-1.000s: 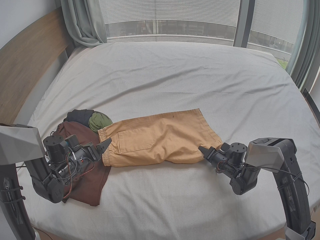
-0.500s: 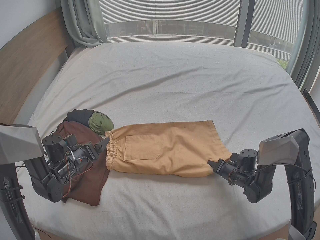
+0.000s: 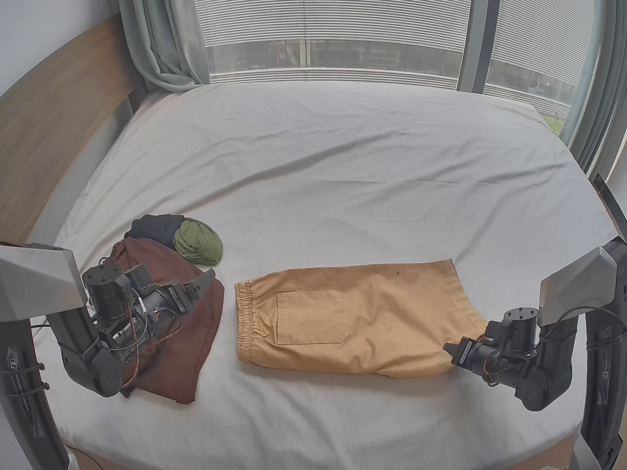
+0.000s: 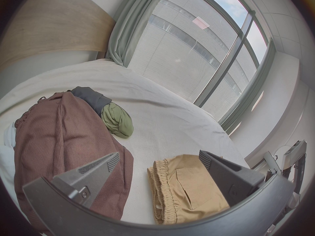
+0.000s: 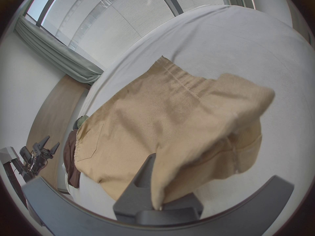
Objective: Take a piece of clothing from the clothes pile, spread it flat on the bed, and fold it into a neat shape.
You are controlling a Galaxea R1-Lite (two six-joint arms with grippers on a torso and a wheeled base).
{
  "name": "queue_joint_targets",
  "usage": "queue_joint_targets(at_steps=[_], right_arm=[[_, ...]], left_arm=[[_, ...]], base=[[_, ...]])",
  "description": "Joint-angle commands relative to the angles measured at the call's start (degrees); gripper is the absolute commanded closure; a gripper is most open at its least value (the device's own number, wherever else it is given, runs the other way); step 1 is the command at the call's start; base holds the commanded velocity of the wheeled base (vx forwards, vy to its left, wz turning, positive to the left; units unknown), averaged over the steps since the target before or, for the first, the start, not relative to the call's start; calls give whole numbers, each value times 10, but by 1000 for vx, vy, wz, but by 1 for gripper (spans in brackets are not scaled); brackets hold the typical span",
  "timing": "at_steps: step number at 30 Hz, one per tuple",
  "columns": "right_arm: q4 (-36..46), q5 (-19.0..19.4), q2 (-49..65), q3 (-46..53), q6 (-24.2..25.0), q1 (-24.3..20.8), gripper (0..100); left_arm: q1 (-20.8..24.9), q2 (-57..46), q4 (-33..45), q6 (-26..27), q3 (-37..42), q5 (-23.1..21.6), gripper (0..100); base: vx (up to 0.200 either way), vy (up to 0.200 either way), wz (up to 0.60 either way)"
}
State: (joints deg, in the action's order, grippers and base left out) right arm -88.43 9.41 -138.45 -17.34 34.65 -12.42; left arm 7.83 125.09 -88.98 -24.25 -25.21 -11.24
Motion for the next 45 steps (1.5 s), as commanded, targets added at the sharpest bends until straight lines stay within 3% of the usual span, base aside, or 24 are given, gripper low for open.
queue_joint_targets(at_steps=[1,10,11,16,22,27,30,36,45], right_arm=[[0,-3,7,29,-6,17,100],[0,0,-18,27,-9,13,100],[0,0,-19,27,-9,13,0],[0,7,-11,59,-10,-7,0],[0,56,22,124,-31,-52,0],[1,68,49,147,-34,-84,0],[1,100,78,165,-34,-113,0],[1,136,122,150,-32,-150,0],[1,139,129,89,-12,-171,0]], left_arm=[[2,2,-1,-9,2,0,0],[7,3,-1,-12,4,-5,0],[9,3,-1,-17,5,-6,0],[25,1,-1,-39,12,-19,0],[38,8,-1,-41,21,-31,0],[48,11,-1,-44,24,-33,0],[54,18,-1,-41,24,-36,0],[51,38,-1,-39,35,-57,0],[61,54,-1,-68,46,-84,0]], base=[[0,0,0],[0,0,0],[0,0,0],[0,0,0],[0,0,0],[0,0,0],[0,0,0],[0,0,0],[0,0,0]])
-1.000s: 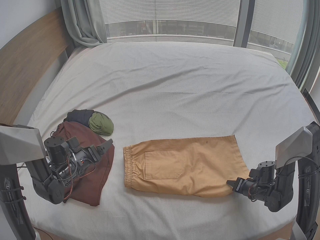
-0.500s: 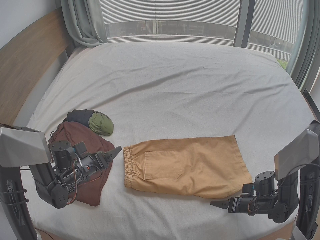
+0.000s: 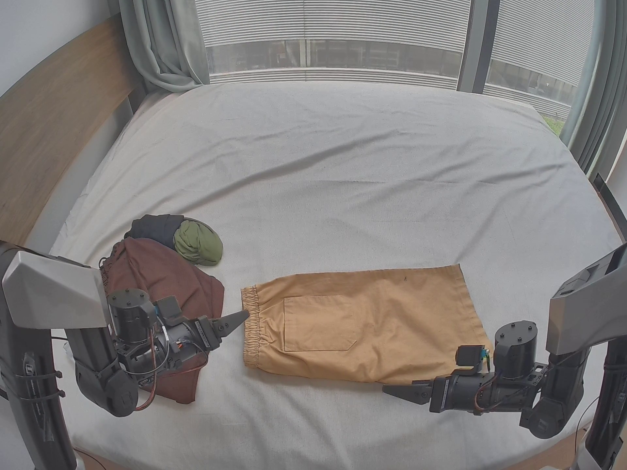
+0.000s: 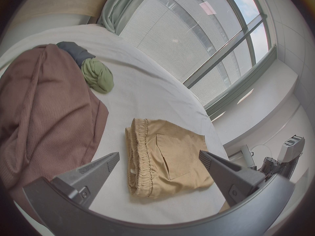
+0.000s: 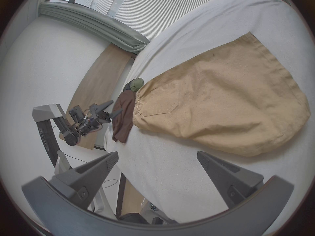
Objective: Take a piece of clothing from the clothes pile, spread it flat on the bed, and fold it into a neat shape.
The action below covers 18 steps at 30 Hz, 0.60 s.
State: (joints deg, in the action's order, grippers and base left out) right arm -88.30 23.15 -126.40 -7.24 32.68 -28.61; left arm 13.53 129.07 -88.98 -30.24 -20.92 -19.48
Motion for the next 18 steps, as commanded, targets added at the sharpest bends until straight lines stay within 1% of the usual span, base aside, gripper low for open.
queue_joint_targets(at_steps=[1,3,7,12,14,18], right_arm=[[0,2,5,-13,10,-7,0],[0,2,4,-14,9,-5,0],[0,3,4,-20,9,1,0],[-1,1,4,-31,8,4,0],[0,2,5,-35,8,13,0],[0,2,5,-36,8,17,0]], left_arm=[[4,21,-1,-10,3,-2,0],[3,30,-1,-10,3,-3,0],[2,72,-1,-11,-4,-21,0],[4,83,-1,-43,-16,-28,0],[7,92,-1,-64,-32,-28,0],[11,118,-1,-69,-62,-26,0]], base=[[0,0,0],[0,0,0],[0,0,0],[0,0,0],[0,0,0],[0,0,0]])
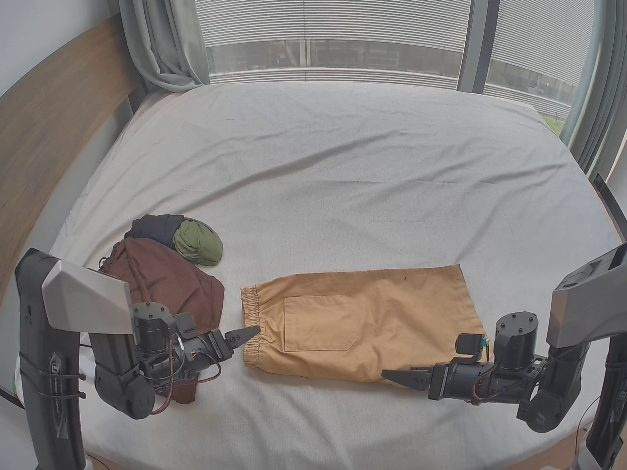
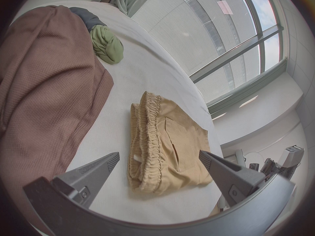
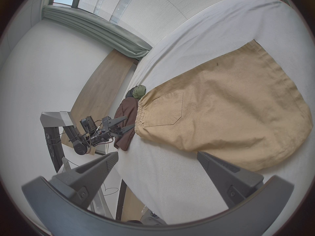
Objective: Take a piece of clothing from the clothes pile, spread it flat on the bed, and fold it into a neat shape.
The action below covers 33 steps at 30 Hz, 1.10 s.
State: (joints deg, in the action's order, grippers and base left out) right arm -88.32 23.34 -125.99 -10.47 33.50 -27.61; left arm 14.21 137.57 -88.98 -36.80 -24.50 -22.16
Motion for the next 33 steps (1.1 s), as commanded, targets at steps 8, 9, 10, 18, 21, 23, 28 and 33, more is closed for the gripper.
queue_joint_targets(at_steps=[8,9,10,18,21,23,28,33], right_arm=[[0,1,-2,-10,0,8,0],[-1,1,-1,-10,0,8,0],[-1,1,0,-10,0,8,0],[-1,1,-2,-12,0,6,0],[0,1,-1,-12,0,5,0],[-1,1,-2,-11,0,4,0],[-1,0,-1,-11,0,4,0],[-1,0,-2,-11,0,3,0]], left_arm=[[16,77,0,-7,-85,7,0],[16,79,0,-8,-88,8,0],[18,81,1,-8,-92,9,0],[20,98,1,-8,-129,10,0],[20,103,1,-8,-133,9,0],[20,105,1,-10,-144,7,0],[25,118,0,-20,-165,5,0],[35,121,0,-46,-179,4,0]], base=[[0,0,0],[0,0,0],[0,0,0],[0,0,0],[0,0,0],[0,0,0],[0,0,0],[0,0,0]])
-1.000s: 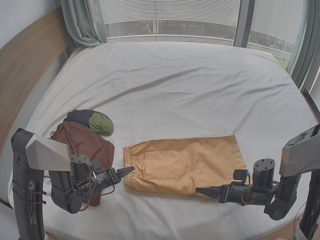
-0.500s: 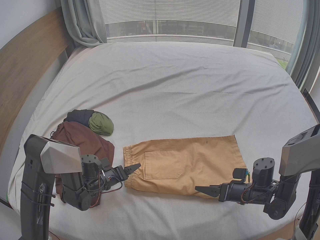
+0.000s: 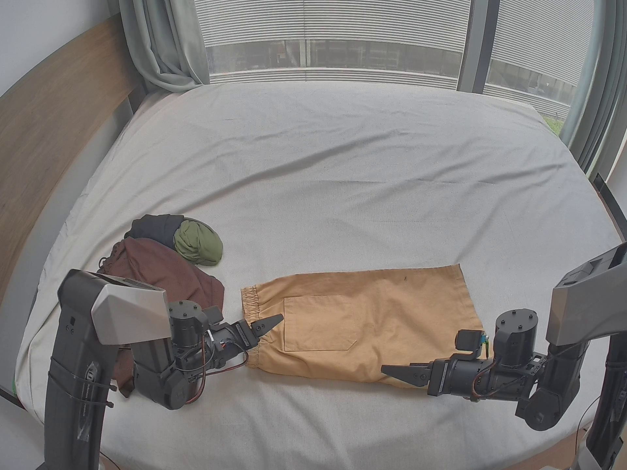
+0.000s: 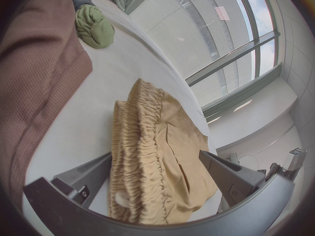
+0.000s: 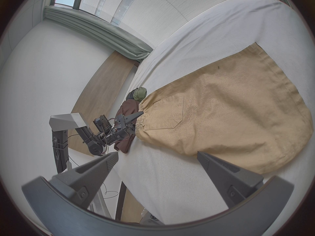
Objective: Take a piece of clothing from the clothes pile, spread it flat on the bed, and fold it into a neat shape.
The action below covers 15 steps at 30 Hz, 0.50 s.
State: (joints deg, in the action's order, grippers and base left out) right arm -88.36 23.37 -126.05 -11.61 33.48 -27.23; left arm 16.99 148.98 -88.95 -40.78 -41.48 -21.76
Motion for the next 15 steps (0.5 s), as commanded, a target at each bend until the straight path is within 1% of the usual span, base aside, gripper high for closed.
queue_joint_targets(at_steps=[1,6,7,13,15], right_arm=[[0,0,-2,-1,0,0,0],[-1,0,-2,-1,0,-2,0],[-1,1,-2,-1,0,-2,0],[-1,0,-2,0,0,-2,0],[-1,0,-5,-1,0,-2,0]], left_arm=[[7,6,0,-8,-10,0,0],[8,6,0,-11,-10,0,0],[7,6,0,-11,-10,0,100],[7,1,1,-15,-4,-1,100],[7,-16,0,-36,14,-7,100]], base=[[0,0,0],[0,0,0],[0,0,0],[0,0,0],[0,0,0]])
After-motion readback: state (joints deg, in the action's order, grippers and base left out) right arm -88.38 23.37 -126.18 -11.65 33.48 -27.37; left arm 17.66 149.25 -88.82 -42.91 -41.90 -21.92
